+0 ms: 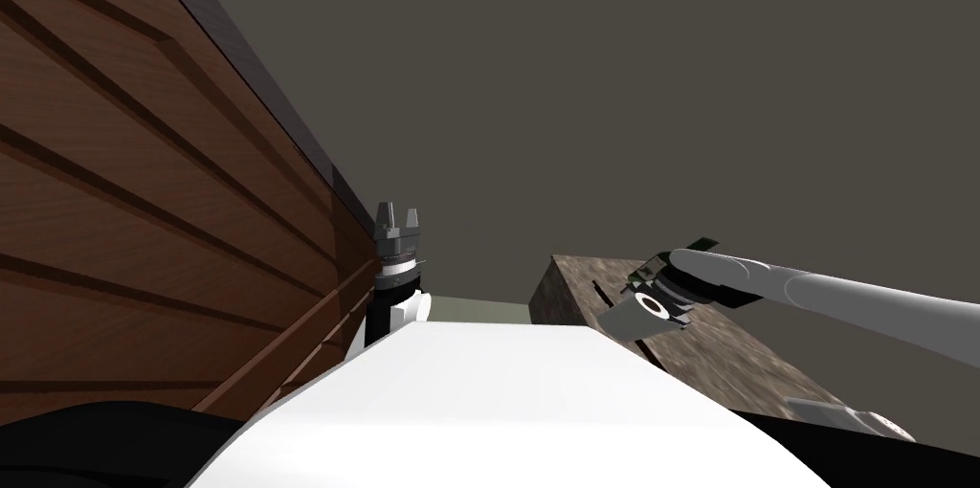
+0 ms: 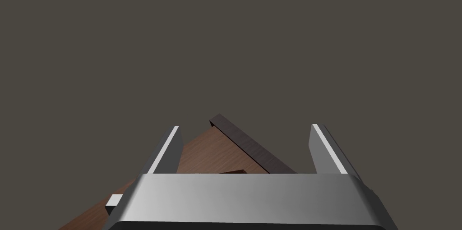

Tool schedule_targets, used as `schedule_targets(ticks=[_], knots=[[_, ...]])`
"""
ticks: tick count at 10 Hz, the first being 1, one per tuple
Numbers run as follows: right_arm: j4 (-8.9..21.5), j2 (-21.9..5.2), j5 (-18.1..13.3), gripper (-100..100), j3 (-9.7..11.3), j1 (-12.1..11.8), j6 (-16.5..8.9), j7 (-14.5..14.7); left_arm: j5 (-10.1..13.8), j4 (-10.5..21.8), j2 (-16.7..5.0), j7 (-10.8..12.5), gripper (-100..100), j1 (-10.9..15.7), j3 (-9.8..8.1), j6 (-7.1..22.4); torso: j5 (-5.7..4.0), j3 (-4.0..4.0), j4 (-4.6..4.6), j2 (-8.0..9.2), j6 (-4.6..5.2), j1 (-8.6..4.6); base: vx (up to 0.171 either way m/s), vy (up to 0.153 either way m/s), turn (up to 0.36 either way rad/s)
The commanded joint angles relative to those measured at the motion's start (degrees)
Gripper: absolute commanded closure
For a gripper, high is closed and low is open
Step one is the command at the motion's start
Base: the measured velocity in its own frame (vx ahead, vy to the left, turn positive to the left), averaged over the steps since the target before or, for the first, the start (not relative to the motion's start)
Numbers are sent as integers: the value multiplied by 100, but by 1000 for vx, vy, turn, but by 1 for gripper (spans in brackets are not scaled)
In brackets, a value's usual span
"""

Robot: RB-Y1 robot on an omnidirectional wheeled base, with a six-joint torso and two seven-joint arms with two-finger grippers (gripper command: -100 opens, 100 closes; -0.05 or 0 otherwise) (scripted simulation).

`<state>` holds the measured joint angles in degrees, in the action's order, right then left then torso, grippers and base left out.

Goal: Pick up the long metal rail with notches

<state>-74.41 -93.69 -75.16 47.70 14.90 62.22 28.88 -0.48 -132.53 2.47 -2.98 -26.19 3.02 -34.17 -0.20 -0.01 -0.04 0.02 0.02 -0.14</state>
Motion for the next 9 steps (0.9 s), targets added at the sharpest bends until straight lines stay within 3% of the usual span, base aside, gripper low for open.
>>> schedule_targets(ticks=[1,3,9], knots=[[-201,-8,-147,-100,37,50,-55,286,0,0,0,0,0,0,0,0,0,0,0,0,0,0,-4,-23,24],[-201,-8,-147,-100,37,50,-55,507,0,0,0,0,0,0,0,0,0,-1,0,-1,0,0,-3,-14,8],[-635,4,-479,-100,144,152,-216,1533,0,0,0,0,0,0,0,0,0,-2,-1,-3,-1,1,-1,-16,23]])
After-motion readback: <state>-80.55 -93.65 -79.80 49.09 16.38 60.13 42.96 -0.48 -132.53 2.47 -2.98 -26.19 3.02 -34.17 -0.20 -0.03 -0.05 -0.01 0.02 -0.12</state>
